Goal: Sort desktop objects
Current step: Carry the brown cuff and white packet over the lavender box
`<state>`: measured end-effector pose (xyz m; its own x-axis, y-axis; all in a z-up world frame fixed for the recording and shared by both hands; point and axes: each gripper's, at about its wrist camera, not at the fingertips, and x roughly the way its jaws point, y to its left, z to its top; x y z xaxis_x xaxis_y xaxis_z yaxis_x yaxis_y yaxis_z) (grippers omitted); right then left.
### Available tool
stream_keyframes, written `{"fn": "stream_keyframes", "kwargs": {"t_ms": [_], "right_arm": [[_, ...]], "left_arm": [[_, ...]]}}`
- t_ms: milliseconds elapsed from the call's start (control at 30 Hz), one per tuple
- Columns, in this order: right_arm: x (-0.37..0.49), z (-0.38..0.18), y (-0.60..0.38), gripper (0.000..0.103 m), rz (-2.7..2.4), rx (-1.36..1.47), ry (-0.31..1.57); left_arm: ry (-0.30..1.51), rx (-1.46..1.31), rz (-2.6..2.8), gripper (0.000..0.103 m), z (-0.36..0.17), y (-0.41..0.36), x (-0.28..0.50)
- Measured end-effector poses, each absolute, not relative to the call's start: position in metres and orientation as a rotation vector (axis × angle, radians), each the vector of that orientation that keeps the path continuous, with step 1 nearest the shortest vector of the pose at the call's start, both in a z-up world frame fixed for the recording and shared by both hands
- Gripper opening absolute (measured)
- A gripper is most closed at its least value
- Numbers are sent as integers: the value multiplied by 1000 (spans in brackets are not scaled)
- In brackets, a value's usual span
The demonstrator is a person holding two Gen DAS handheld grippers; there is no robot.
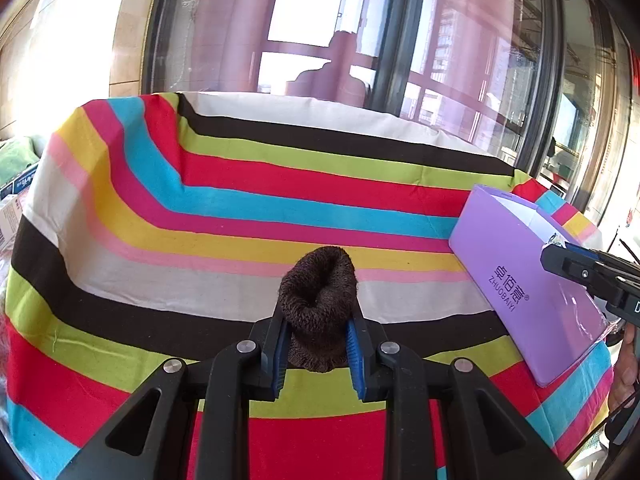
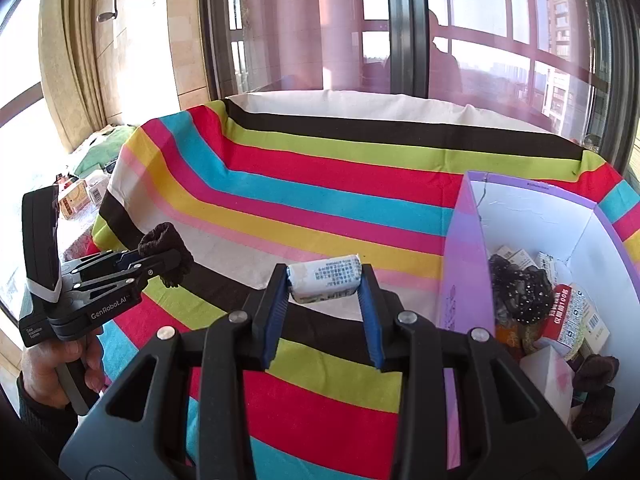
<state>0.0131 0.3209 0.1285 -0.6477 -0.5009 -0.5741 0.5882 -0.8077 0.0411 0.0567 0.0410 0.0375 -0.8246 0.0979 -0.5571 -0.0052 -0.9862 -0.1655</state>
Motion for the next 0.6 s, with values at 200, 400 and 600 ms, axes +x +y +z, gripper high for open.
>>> {"fn": "stream_keyframes", "kwargs": {"t_ms": [200, 400, 600], "right_arm": [[16, 139, 353, 38, -2474, 756, 141], [18, 148, 380, 38, -2554, 740, 104], [9, 154, 411, 38, -2653, 739, 57]], "left_arm": [[-179, -876, 2882, 25, 51, 71, 53], [-119, -862, 2812, 25, 60, 104, 49], [-40, -817, 2727, 25, 77, 148, 45]]}}
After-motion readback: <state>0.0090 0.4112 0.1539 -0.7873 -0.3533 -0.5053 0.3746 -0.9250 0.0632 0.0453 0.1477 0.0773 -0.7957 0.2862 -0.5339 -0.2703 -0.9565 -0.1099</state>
